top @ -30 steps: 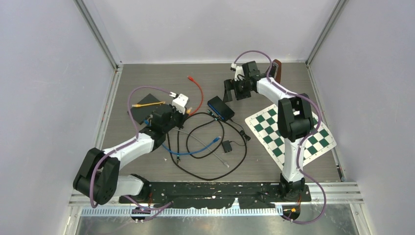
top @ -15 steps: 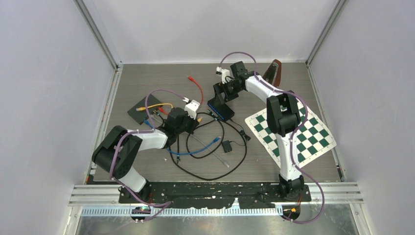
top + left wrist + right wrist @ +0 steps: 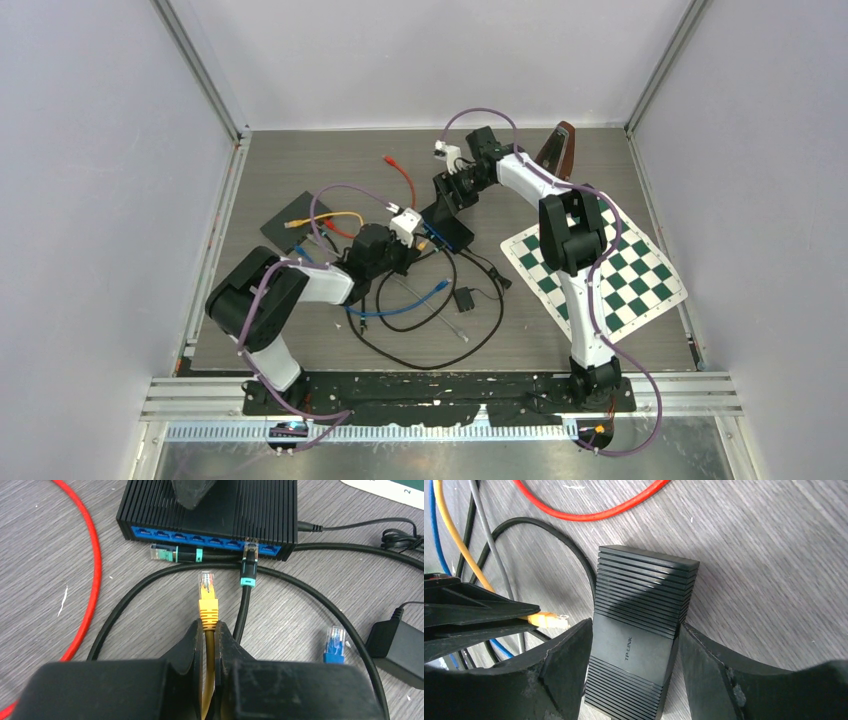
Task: Insert the plug into the switch port
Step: Insert the connector into the switch port.
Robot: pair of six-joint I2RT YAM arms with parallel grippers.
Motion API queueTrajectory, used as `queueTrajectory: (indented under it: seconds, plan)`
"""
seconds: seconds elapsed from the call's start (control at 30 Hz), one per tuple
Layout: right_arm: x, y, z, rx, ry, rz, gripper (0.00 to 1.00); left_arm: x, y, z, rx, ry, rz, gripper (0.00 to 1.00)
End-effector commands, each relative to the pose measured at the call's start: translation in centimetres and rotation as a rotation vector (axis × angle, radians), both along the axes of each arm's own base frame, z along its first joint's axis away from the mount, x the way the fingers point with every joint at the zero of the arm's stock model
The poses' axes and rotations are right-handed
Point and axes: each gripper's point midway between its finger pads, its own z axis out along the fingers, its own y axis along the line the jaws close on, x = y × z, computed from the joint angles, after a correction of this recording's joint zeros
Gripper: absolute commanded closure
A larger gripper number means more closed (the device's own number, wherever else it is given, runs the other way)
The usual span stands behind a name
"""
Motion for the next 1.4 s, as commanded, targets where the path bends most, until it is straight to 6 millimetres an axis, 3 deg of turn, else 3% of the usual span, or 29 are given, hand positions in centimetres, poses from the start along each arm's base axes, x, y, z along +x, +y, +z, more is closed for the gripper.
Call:
queueTrajectory:
  seconds: [0.0, 0.5, 0.87, 1.37]
  plan:
    - [-0.9, 1.0, 1.5, 0.073, 0.007, 0.065, 0.30, 2.1, -2.1, 3.3, -0.072, -0.109, -0.018, 1.00]
    - [-1.4, 0.7, 2.8, 0.127, 0.023, 0.089, 0.31, 2.1, -3.4, 2.1, -0.063, -0.040, -0.046, 1.00]
    - [-1.4, 0.4, 1.6, 0.101, 0.051, 0.091, 0.31, 1.8, -2.3, 2.0, 0.001, -0.027, -0.018, 1.00]
    - [-2.6, 0.5, 0.8, 0.117, 0.126, 0.120, 0.32, 2.6, -4.1, 2.6, -0.053, -0.047, -0.062, 1.00]
